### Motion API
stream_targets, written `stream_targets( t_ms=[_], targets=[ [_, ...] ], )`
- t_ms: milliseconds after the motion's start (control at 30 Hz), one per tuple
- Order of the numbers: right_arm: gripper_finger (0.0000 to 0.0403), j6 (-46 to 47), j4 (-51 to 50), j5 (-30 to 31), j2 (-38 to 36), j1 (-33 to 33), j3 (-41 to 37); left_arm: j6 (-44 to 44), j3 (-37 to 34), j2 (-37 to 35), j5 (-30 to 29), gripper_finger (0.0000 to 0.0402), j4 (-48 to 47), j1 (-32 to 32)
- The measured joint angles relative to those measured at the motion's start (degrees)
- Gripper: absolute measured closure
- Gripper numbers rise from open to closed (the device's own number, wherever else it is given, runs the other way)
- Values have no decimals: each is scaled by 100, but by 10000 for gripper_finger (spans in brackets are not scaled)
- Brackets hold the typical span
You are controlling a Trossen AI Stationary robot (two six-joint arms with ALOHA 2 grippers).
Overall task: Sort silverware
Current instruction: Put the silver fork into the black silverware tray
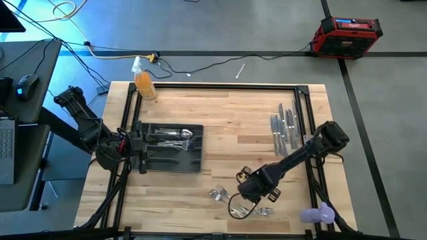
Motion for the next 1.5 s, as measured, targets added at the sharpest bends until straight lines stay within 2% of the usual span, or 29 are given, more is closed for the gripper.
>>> stream_targets(
  t_ms=[167,300,433,600,767,900,1033,1167,1333,1500],
  targets=[
    [270,-985,499,74,-2,113,-322,-33,0,13,24,312,-11,0],
    [274,-1000,898,77,-37,133,-602,-37,1,15,34,312,-15,0],
    [306,-623,1205,-11,-44,87,-788,-37,1,14,36,312,-22,0],
    [389,418,1293,-128,-22,-95,-745,-50,0,14,39,312,-20,0],
    [398,1526,1110,-340,-44,-316,-548,-52,0,41,39,312,-18,0],
    [401,2239,1172,175,-411,-491,-513,-51,1,145,43,312,-20,0],
    [401,3020,1196,951,-883,-717,-492,-48,1,401,16,312,82,62],
    [402,3299,1359,1498,-1036,-1080,-100,13,0,885,59,312,320,373],
    [402,2945,1350,1470,-888,-1512,531,1394,0,1714,989,299,1460,924],
    [403,2940,1339,1183,-883,-1942,774,2555,0,2447,1890,259,2594,1295]
  ],
)
